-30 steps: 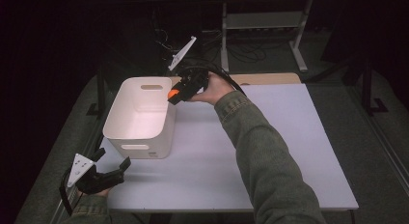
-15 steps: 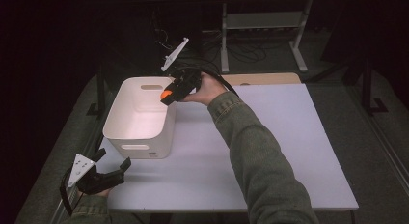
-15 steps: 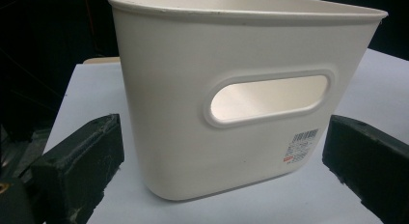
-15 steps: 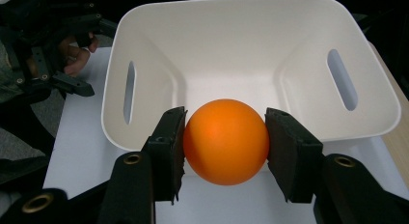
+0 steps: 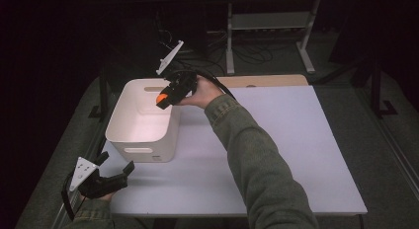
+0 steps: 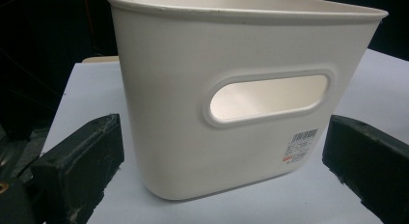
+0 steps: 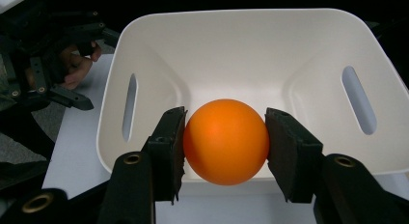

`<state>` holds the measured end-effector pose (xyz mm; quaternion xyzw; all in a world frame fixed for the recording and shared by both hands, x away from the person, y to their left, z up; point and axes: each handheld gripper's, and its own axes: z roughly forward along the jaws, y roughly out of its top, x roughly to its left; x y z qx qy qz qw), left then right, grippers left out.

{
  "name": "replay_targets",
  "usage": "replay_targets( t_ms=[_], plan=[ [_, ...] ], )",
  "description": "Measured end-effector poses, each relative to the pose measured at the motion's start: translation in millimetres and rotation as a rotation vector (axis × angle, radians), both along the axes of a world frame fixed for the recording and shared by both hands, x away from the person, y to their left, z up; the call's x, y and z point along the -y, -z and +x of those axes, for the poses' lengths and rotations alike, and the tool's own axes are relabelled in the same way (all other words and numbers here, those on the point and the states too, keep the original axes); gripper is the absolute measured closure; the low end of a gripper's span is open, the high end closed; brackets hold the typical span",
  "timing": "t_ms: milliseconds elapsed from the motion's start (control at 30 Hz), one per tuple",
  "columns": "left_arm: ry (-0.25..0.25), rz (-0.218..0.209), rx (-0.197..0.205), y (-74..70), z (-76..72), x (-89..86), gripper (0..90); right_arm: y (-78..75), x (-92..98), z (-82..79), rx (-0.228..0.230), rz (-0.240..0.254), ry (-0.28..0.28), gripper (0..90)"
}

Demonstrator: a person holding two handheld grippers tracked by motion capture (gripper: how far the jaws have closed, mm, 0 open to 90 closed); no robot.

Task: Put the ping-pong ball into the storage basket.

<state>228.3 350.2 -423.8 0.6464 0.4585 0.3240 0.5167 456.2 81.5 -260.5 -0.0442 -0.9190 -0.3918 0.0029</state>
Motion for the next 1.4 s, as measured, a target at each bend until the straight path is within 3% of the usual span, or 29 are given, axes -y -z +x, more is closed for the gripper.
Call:
replay_targets(
  t_ms=[433,1133,1400],
  plan=[
    [0.002,-0.001,0.0,0.0,0.0,0.0,0.3,3.8,-16.8,-0.4,-0.009,0.008,-0.029,50.0],
    [0.004,0.0,0.0,0.2,0.8,0.0,0.3,25.4,-39.8,3.6,-0.047,-0.006,-0.065,50.0],
    [0.005,-0.002,0.0,0.1,0.6,-0.1,0.3,30.8,-46.3,5.7,-0.065,0.011,-0.064,49.6]
  ],
)
